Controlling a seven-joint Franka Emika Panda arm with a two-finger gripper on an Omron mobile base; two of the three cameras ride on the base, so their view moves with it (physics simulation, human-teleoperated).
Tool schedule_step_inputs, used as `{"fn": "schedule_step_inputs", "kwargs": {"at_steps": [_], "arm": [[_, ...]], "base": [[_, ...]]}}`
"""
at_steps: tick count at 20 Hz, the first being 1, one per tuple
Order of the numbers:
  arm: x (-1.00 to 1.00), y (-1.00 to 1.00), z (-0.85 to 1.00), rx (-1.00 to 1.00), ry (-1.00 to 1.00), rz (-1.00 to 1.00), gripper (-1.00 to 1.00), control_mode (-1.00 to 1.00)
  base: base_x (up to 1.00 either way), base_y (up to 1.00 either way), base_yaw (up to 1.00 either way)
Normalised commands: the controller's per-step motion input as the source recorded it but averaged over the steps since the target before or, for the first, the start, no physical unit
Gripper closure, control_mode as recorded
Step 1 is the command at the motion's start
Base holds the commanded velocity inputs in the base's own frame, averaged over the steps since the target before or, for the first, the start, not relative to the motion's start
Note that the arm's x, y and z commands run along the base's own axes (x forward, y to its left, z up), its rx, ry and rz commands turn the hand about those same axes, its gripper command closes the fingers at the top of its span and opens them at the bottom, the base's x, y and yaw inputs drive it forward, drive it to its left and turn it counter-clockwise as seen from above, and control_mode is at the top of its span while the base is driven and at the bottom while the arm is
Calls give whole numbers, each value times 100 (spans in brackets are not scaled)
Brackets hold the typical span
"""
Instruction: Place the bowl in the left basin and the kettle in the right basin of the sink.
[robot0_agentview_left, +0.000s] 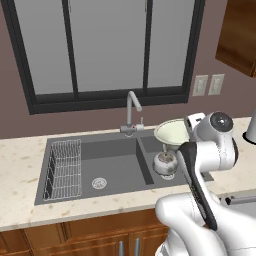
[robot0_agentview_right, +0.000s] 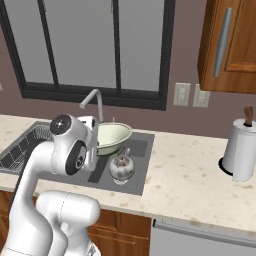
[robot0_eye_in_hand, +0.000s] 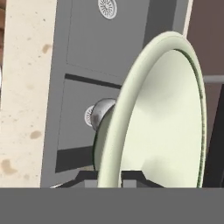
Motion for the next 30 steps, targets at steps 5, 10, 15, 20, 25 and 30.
{"fn": "schedule_step_inputs", "kwargs": {"at_steps": [5,10,15,20,25,30], "arm": [[0,12,0,4,6,1,100,-100],[0,5,0,5,1,0,100,-100],[0,5,0,4,0,0,100,-100],[0,2,0,3,0,0,100,-100],[0,1,0,0,0,0,100,100],[0,0,0,0,0,0,100,100]], "base": [[0,0,0],[0,0,0],[0,0,0],[0,0,0],[0,5,0],[-5,31,0]]}}
